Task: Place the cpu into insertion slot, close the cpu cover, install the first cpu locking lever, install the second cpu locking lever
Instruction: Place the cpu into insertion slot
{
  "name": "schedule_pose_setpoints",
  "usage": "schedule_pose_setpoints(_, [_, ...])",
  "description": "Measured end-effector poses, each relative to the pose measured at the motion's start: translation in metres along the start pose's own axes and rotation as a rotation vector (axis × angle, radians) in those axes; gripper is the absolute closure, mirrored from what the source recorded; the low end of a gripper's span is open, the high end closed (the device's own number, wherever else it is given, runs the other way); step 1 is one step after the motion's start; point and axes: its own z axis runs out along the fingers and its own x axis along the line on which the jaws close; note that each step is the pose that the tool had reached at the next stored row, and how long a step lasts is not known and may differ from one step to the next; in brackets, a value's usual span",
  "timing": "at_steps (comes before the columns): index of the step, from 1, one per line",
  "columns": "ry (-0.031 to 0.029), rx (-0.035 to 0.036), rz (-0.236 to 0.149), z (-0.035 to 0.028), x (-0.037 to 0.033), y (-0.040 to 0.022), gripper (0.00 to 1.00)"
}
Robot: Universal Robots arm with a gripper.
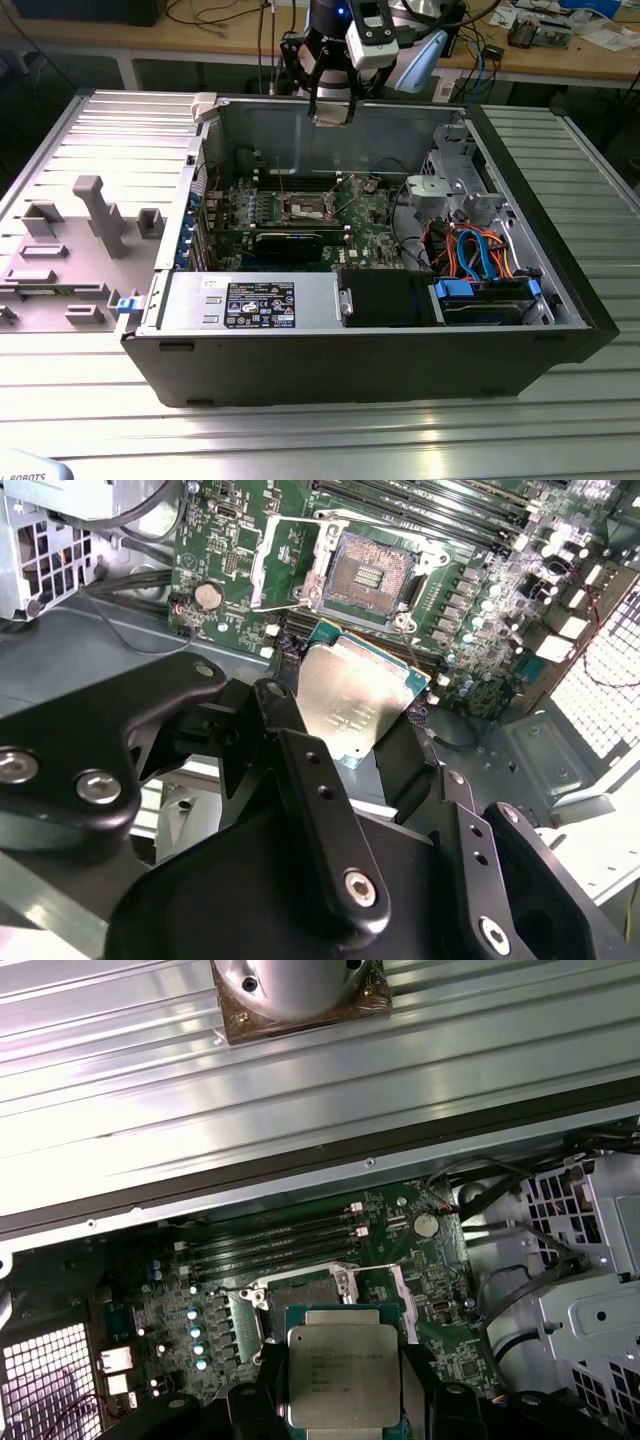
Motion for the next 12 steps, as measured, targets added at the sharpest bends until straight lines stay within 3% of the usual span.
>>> schedule_pose_setpoints(10, [-0.0012,-0.0002,0.013,0.0000,0.0000,0.0000,0.46])
schedule_pose_setpoints(12, [-0.0034,-0.0007,0.038,0.0000,0.0000,0.0000,0.46])
